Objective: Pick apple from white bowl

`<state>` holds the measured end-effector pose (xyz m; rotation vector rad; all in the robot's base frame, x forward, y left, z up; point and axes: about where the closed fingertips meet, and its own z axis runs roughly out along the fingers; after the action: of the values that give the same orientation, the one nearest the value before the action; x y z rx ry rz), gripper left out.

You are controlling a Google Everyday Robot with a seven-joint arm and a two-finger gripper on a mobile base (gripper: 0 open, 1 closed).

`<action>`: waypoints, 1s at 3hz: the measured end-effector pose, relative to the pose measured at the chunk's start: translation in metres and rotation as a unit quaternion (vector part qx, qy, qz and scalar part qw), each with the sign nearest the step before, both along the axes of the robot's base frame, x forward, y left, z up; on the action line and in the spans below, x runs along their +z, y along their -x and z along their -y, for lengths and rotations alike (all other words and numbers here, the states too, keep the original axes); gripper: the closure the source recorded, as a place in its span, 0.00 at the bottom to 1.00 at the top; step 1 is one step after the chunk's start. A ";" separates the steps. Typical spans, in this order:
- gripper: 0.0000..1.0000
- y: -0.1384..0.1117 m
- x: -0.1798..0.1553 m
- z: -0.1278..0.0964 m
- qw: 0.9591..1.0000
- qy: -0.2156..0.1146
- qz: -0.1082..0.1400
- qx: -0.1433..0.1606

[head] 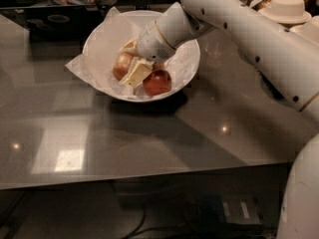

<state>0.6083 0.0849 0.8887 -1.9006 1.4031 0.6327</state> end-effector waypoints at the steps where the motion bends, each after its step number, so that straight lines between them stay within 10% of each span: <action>1: 1.00 0.012 0.049 -0.002 0.997 -0.073 0.023 0.016; 3: 1.00 0.040 0.097 0.042 0.990 -0.139 0.018 0.019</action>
Offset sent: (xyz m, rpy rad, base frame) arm -0.0367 -0.0302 0.1289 0.3470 -0.0901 0.0720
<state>0.5680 0.0432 0.9855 -1.7112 1.1902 0.7674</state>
